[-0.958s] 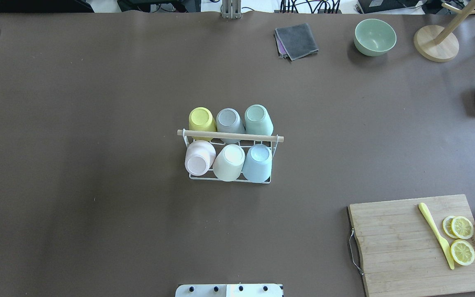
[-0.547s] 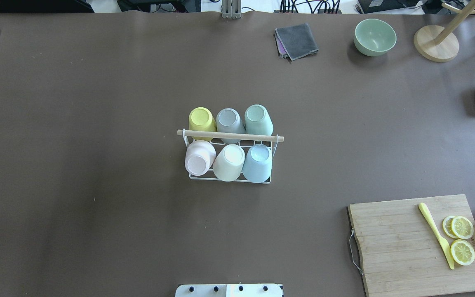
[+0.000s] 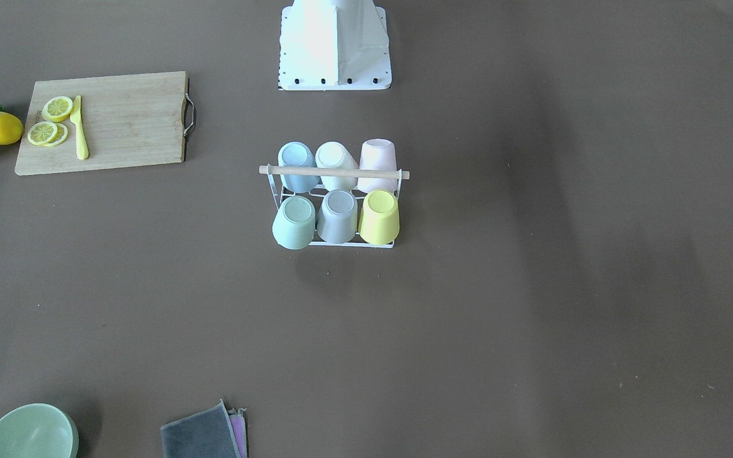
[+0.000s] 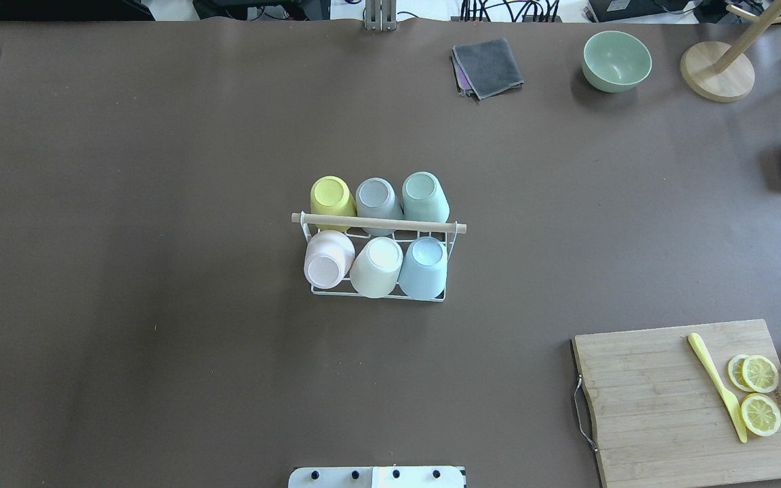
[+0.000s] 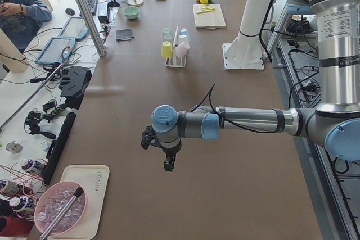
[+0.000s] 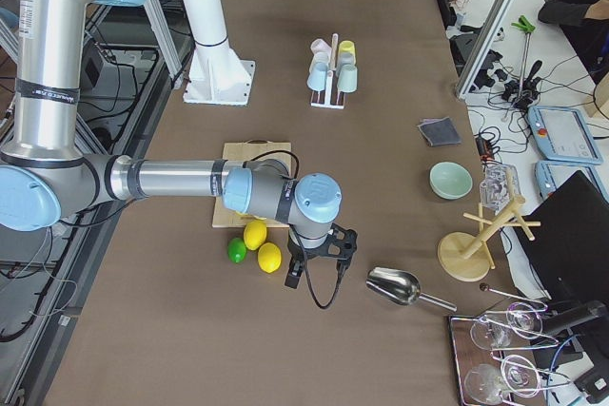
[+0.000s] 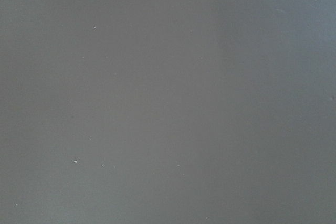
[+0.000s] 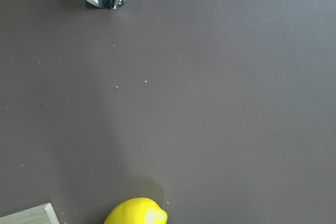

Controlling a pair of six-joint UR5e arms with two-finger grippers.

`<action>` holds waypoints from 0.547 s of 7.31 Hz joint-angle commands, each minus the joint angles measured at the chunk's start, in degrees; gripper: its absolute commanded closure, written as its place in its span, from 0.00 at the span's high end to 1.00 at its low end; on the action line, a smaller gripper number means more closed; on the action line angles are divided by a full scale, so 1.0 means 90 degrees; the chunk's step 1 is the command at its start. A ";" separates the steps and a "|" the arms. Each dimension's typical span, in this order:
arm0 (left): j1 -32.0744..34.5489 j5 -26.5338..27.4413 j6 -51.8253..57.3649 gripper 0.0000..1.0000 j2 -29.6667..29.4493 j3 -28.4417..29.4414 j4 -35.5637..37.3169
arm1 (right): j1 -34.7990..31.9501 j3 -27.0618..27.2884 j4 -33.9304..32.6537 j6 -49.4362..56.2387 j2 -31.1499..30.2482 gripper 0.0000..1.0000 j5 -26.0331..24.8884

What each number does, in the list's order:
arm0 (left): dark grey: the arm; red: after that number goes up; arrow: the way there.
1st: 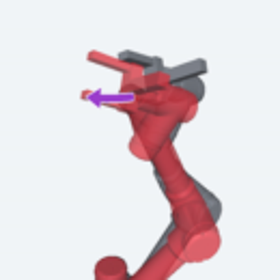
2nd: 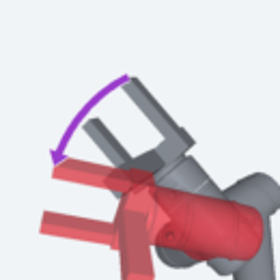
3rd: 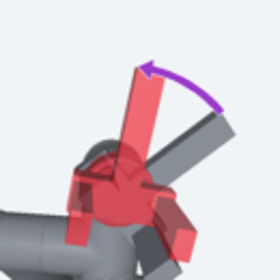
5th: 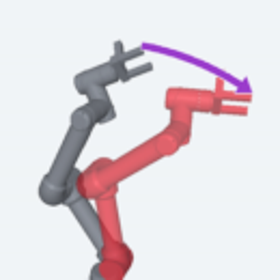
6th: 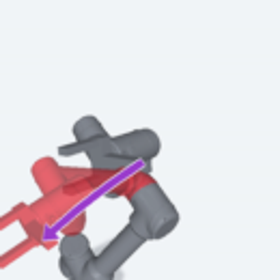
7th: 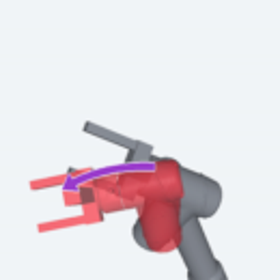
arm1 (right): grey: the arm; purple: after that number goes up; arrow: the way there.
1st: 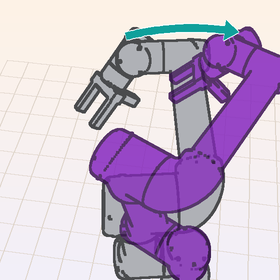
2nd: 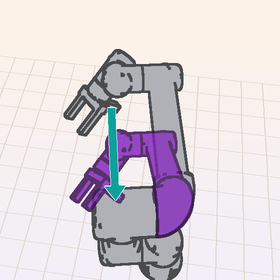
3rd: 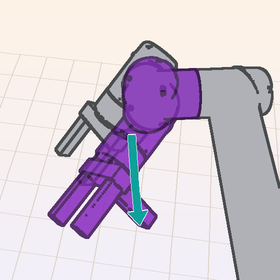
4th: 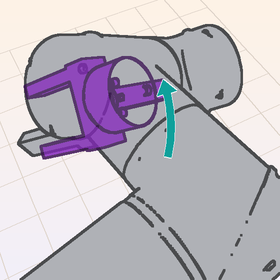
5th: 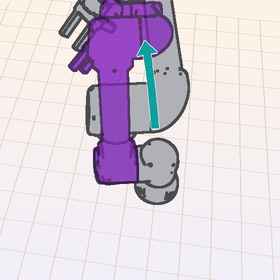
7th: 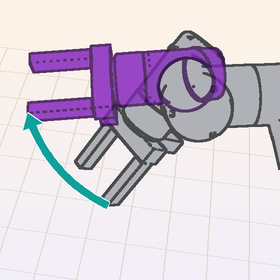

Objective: Place cup on cup holder

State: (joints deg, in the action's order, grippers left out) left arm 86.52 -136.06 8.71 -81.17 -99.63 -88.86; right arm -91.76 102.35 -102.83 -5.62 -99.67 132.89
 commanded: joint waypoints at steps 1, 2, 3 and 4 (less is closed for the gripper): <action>-0.0004 0.0001 -0.0002 0.99 -0.0033 -0.0023 0.0000 | 0.0000 0.0004 0.0000 0.0000 0.0020 1.00 -0.0010; -0.0004 0.0020 -0.0001 0.99 -0.0053 -0.0014 0.0000 | 0.0000 0.0004 0.0000 0.0000 0.0020 1.00 0.0000; -0.0004 0.0020 -0.0001 0.99 -0.0053 -0.0004 -0.0010 | 0.0000 0.0004 0.0000 0.0000 0.0020 1.00 0.0000; -0.0004 0.0020 -0.0001 0.99 -0.0063 -0.0013 -0.0010 | 0.0000 0.0004 0.0000 -0.0010 0.0010 1.00 0.0000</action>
